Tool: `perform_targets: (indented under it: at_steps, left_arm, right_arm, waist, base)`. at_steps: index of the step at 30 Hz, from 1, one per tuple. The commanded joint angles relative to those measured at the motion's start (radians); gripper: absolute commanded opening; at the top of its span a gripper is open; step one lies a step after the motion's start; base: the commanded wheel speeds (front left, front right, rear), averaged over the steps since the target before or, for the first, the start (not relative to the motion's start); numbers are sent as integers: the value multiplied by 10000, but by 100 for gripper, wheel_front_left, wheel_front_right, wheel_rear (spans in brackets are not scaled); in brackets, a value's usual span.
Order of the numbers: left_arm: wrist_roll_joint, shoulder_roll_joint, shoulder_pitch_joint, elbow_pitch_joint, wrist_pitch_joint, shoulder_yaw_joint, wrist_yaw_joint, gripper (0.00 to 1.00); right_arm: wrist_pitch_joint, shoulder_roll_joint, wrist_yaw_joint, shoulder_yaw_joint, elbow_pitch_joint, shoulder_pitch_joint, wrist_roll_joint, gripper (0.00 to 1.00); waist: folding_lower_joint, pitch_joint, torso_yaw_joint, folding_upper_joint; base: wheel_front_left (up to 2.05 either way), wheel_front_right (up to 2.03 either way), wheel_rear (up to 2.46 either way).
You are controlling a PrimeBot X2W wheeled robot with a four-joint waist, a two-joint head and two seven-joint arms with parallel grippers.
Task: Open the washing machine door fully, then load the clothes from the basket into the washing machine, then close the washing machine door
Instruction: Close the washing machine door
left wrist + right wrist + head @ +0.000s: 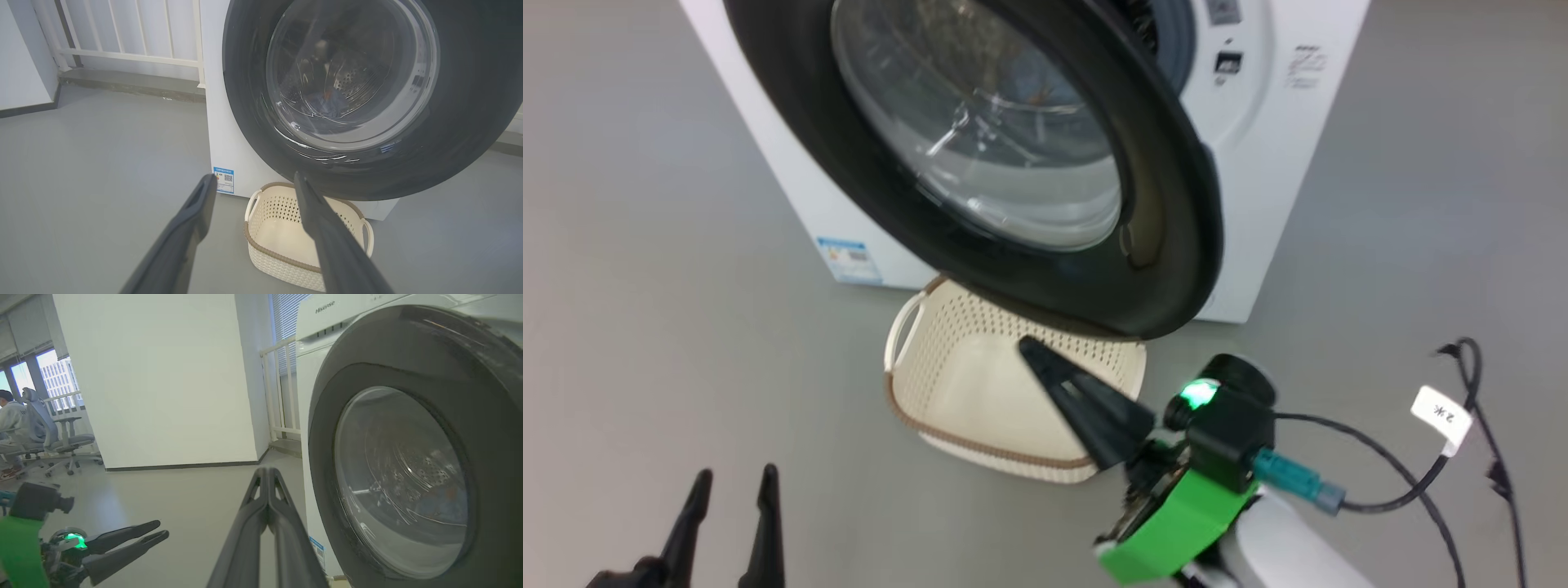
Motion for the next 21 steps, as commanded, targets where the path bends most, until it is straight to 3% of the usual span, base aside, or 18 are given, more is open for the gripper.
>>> perform_targets:
  at_steps: [1, 13, 21]
  left_arm:
    - [-75, 81, -528, -173, -65, 241, -20, 100]
    - [-602, 126, -1540, -60, -65, -307, -23, 100]
    - [-775, 189, -1956, 10, -65, -727, -24, 100]
  right_arm:
    - [-50, 168, 90, -188, 40, 17, -276, 0]
    - [-168, 168, 90, -2639, 1224, -298, -1372, 0]
    - [-195, 168, 90, -3884, 1826, -924, -1465, 0]
  waist:
    - [0, 731, 554, 0]
    - [0, 2162, 763, 0]
    - [0, 2630, 932, 0]
  base:
    - [0, 0, 0]
    - [0, 0, 0]
    - [0, 0, 0]
